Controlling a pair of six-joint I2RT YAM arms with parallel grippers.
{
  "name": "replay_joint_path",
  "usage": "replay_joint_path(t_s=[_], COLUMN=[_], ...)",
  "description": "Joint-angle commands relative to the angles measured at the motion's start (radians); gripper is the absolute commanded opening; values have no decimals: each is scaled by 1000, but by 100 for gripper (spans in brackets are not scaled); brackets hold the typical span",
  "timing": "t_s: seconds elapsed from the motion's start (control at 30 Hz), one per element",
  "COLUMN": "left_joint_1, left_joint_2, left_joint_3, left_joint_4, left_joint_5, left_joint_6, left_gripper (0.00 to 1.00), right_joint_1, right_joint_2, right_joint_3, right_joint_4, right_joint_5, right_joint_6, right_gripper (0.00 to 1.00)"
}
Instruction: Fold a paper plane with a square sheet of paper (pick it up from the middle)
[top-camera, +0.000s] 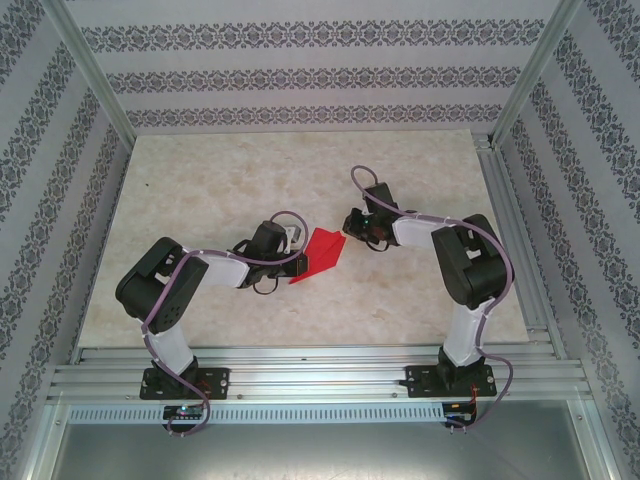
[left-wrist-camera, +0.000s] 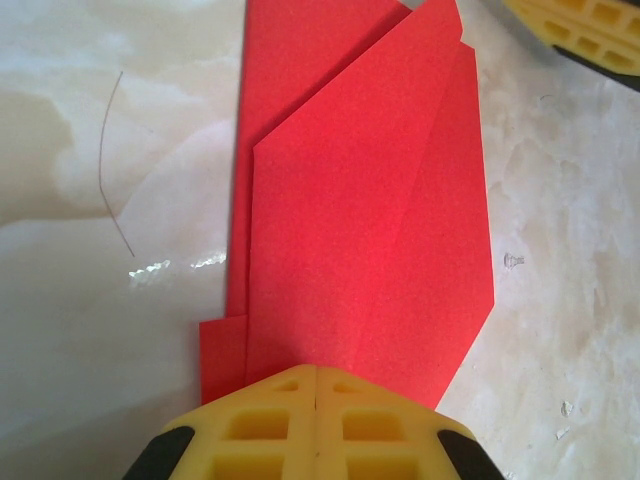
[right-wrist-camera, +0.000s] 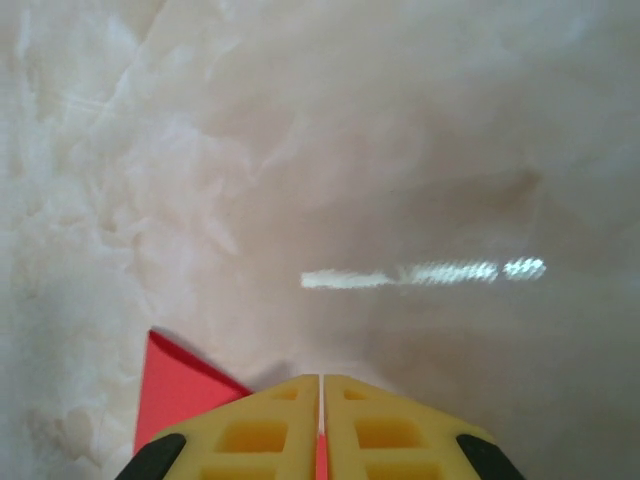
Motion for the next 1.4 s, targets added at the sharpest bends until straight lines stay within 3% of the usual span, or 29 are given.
replay_joint_path(t_s=[0.0,0.17,0.37,0.77,1.1,1.37], left_joint_1=[0,0,-1,0,-4,-40], left_joint_2=[24,20,16,-4,-105,-124], left_joint_3=[-42,-38,-34,-22,66,121], left_joint_4=[-140,-139,-147,-151,-223,-339], left_joint_5=[-3,-2,-2,9,66,20], left_joint_6=[7,5,3,-13,-34,-18], left_gripper=[0,0,2,4,26,31], right_joint_1=[75,147,193,165,176,179], right_joint_2=[-95,-115,-14,88,117,140], right_joint_3=[-20,-86,-54,-107,-112,-111], right_joint_4=[-6,78,146,222,168,149], right_joint_5=[32,-18,-106,-109,-84,-70], right_joint_6=[-21,49,108,176,170,186], right_gripper=[11,11,11,10,10,10])
